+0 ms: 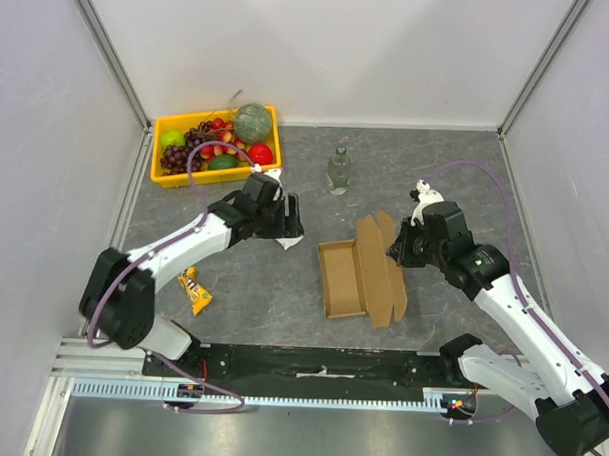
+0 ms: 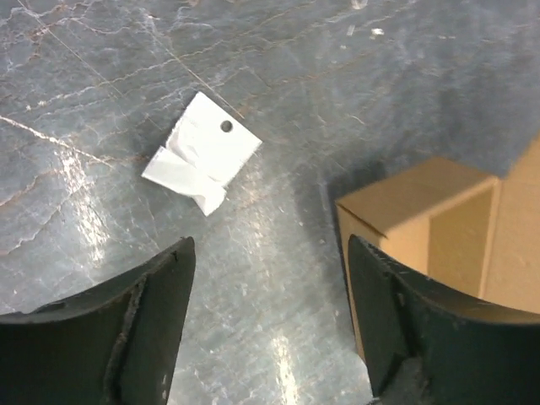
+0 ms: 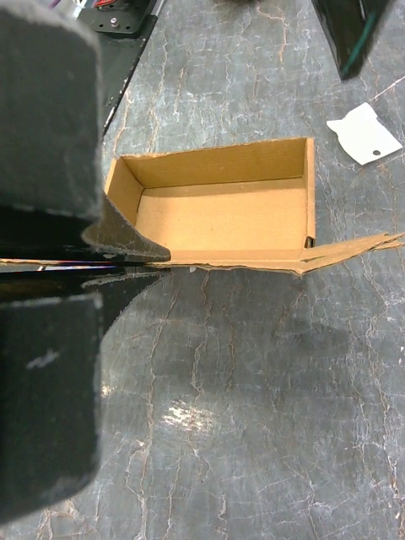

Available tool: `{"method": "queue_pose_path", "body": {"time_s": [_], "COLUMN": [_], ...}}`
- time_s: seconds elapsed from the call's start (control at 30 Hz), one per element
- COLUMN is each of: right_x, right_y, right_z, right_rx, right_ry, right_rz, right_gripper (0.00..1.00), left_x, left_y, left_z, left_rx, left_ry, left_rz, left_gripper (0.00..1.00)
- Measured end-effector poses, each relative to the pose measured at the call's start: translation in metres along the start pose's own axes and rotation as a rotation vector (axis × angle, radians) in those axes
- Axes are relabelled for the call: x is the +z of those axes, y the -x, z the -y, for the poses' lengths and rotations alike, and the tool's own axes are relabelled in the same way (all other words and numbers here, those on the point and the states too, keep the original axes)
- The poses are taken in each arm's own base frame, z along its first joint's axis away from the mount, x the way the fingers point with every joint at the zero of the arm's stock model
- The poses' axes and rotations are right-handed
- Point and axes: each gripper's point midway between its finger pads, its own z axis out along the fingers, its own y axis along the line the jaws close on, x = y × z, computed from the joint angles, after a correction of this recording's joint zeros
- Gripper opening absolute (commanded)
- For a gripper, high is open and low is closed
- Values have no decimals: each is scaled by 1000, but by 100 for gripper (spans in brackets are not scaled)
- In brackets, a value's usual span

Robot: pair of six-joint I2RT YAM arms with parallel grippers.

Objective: Fold the paper box

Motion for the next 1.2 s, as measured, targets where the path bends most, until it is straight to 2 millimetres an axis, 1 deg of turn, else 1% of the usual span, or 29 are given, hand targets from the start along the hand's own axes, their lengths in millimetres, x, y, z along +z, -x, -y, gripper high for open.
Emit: {"method": "queue_pose_path", "body": {"time_s": [0.13, 0.37, 0.43, 0.53, 0.6, 0.67, 0.73, 0.87, 0.97, 1.03, 1.2], "right_x": [0, 0, 0, 0, 0, 0, 1, 2, 3, 4, 4], "right_y": [0, 0, 0, 0, 0, 0, 0, -3, -4, -5, -5], "right_z": [-1, -1, -1, 0, 0, 0, 0, 1, 2, 2, 2], "right_rx": [-1, -8, -9, -15, -17, -18, -20, -22, -23, -23, -23], "right_ry": [4, 5, 5, 6, 6, 6, 6, 4, 2, 1, 2], "right_rz": [0, 0, 0, -1, 0, -1, -3, -8, -13, -14, -13], "right_gripper": [6, 6, 6, 6, 7, 7, 7, 7, 8, 7, 8], "left_x": [32, 64, 72, 82, 85, 87, 87, 87, 88, 88, 88], "left_y": [0, 15, 14, 4, -4, -8, -9, -13, -18, -23, -24], "left_z": [-12, -24, -31, -44, -53, -57, -59, -61, -62, -65, -64], "left_rx": [32, 90, 99, 106, 112, 117, 124, 140, 150, 156, 169], "left_ry": [87, 171, 197, 237, 260, 270, 272, 271, 265, 264, 254], "left_rz": [-65, -96, -110, -153, -185, -201, -207, -218, -233, -245, -245], "left_gripper": [89, 87, 85, 82, 81, 80, 79, 70, 67, 66, 65]}}
